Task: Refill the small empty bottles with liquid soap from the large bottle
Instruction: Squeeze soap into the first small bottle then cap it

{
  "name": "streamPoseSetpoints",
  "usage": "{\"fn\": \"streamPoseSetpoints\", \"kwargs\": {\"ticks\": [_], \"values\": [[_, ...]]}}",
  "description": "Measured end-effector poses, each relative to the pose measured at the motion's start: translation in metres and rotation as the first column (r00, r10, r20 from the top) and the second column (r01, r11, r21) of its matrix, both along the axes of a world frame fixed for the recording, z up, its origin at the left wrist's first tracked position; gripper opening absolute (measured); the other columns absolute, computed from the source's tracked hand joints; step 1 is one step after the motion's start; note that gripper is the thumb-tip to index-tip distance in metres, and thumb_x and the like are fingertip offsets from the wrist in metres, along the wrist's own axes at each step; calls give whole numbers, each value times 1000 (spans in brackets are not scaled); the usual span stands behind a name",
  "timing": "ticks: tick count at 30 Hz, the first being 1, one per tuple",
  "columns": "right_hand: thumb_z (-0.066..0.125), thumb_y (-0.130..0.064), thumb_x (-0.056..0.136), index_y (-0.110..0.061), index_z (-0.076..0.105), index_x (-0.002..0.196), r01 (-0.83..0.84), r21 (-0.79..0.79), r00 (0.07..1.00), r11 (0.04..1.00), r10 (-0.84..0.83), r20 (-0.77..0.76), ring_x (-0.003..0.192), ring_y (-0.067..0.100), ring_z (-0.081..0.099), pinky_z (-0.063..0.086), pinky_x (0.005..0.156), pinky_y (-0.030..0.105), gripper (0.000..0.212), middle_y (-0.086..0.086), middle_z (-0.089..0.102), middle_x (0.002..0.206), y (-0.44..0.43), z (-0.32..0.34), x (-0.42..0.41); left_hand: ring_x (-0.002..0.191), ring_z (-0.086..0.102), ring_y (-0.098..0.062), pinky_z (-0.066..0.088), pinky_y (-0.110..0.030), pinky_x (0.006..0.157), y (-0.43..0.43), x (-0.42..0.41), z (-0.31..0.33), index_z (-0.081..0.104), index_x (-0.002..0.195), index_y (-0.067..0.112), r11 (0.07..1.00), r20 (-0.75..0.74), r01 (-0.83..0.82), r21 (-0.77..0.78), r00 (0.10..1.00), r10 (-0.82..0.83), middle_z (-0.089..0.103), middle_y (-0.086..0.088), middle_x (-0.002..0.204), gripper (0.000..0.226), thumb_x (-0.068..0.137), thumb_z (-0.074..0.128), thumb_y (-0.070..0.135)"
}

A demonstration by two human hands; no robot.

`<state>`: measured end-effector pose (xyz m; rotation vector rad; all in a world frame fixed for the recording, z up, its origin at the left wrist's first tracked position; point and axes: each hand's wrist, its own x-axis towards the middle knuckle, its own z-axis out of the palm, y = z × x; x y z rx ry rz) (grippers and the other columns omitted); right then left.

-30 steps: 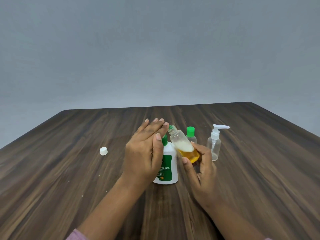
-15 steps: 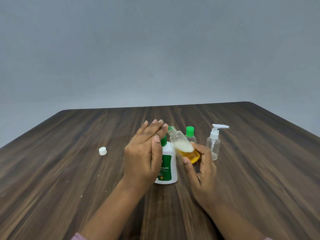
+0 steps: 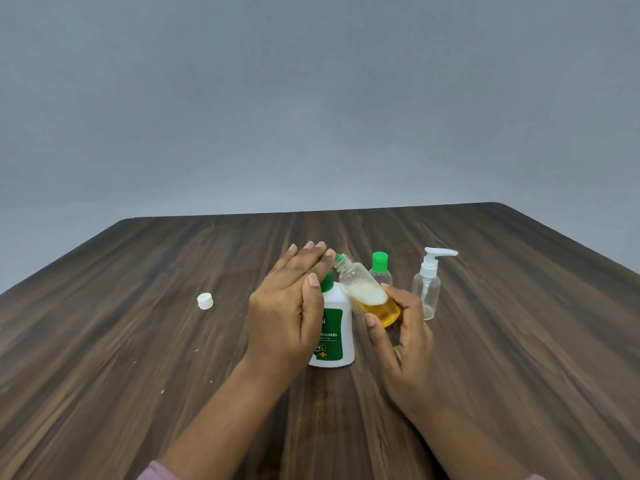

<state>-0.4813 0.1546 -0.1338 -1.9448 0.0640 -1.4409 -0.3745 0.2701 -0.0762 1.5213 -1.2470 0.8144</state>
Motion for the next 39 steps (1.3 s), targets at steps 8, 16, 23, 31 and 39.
{"fn": "streamPoseSetpoints", "kwargs": {"ticks": [8, 16, 23, 31, 39], "values": [[53, -35, 92, -30, 44, 120, -9, 20, 1000, 1000, 9, -4, 75, 3, 59, 43, 62, 9, 30, -18, 57, 92, -1, 0, 3, 117, 59, -17, 43, -39, 105, 1, -1, 13, 69, 111, 1, 1000, -28, 7, 7, 1000, -7, 67, -10, 116, 43, 97, 31, 15], [52, -30, 92, -30, 43, 119, -10, 3, 1000, 1000, 10, -22, 77, 1, 59, 43, 62, 8, 29, -20, 57, 95, -1, 0, 2, 120, 57, -18, 42, -40, 106, 0, 2, 1, 67, 114, 1, 998, -80, 50, -22, 995, -52, 66, -10, 119, 44, 99, 28, 15], [52, -33, 92, -30, 43, 121, -8, 6, 1000, 1000, 8, -19, 80, 4, 60, 46, 63, 10, 30, -15, 58, 98, 0, 1, 2, 118, 59, -17, 43, -39, 105, 1, 1, 9, 69, 111, 1, 999, -65, 33, -8, 997, -34, 67, -10, 116, 45, 100, 29, 19], [53, -32, 92, -27, 44, 122, -13, 17, 1000, 1000, 13, -15, 80, 5, 60, 47, 64, 13, 31, -17, 58, 97, -1, -1, 3, 120, 58, -18, 43, -39, 105, -1, -2, 5, 68, 113, 1, 1000, -62, 8, -20, 998, -10, 66, -10, 119, 44, 99, 29, 16], [52, -32, 92, -29, 44, 120, -4, 7, 1000, 1000, 4, -19, 76, 2, 58, 44, 63, 10, 30, -19, 57, 95, 0, 0, 1, 120, 57, -19, 42, -41, 106, 1, 0, 2, 67, 114, 0, 1000, -52, 22, -13, 998, -22, 66, -11, 119, 44, 98, 29, 14]]}}
